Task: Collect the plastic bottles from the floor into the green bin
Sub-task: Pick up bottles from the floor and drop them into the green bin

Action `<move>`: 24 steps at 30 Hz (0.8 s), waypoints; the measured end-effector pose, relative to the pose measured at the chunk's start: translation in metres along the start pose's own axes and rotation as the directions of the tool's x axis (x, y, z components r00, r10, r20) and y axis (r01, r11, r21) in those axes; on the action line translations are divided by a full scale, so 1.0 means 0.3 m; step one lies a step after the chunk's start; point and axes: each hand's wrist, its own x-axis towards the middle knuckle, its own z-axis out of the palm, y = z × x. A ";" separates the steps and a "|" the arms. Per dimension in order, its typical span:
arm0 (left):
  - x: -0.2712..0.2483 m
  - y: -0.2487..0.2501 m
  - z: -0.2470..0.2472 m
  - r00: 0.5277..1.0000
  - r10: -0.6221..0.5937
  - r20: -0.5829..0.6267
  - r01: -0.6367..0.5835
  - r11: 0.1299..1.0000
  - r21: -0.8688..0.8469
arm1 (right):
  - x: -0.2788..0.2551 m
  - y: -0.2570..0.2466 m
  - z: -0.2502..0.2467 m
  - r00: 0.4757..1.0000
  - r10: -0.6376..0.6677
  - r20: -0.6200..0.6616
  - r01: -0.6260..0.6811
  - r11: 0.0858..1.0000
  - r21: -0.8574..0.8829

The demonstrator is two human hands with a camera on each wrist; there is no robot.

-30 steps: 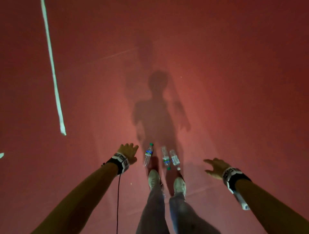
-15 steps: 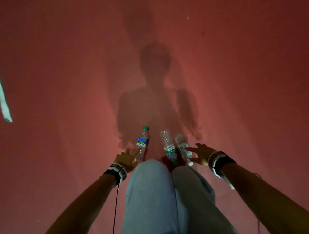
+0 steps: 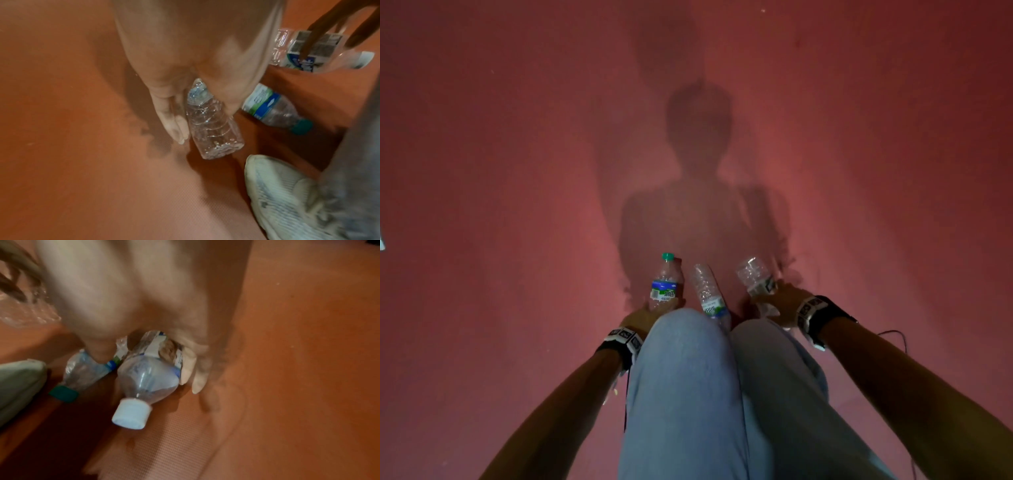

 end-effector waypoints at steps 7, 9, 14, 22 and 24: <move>-0.484 0.054 -0.175 0.963 0.260 -0.072 -0.198 0.862 0.467 | -0.581 -0.046 -0.269 0.972 0.099 -0.215 -0.085 0.994 0.070; -0.697 0.127 -0.262 0.951 0.285 -0.117 -0.195 0.851 0.487 | -0.793 -0.080 -0.346 0.946 0.186 -0.264 -0.121 0.962 0.245; -1.197 0.408 -0.457 0.913 0.387 -0.128 -0.282 0.827 0.486 | -1.303 -0.200 -0.529 0.824 0.456 -0.338 -0.049 0.650 0.758; -1.838 1.045 -0.529 0.678 0.708 -0.197 -0.654 0.704 0.277 | -2.026 -0.301 -0.705 0.536 0.737 -0.412 0.441 0.172 0.881; -1.943 1.179 -0.479 0.620 0.760 -0.194 -0.712 0.649 0.267 | -2.173 -0.279 -0.706 0.443 0.795 -0.415 0.553 0.121 0.824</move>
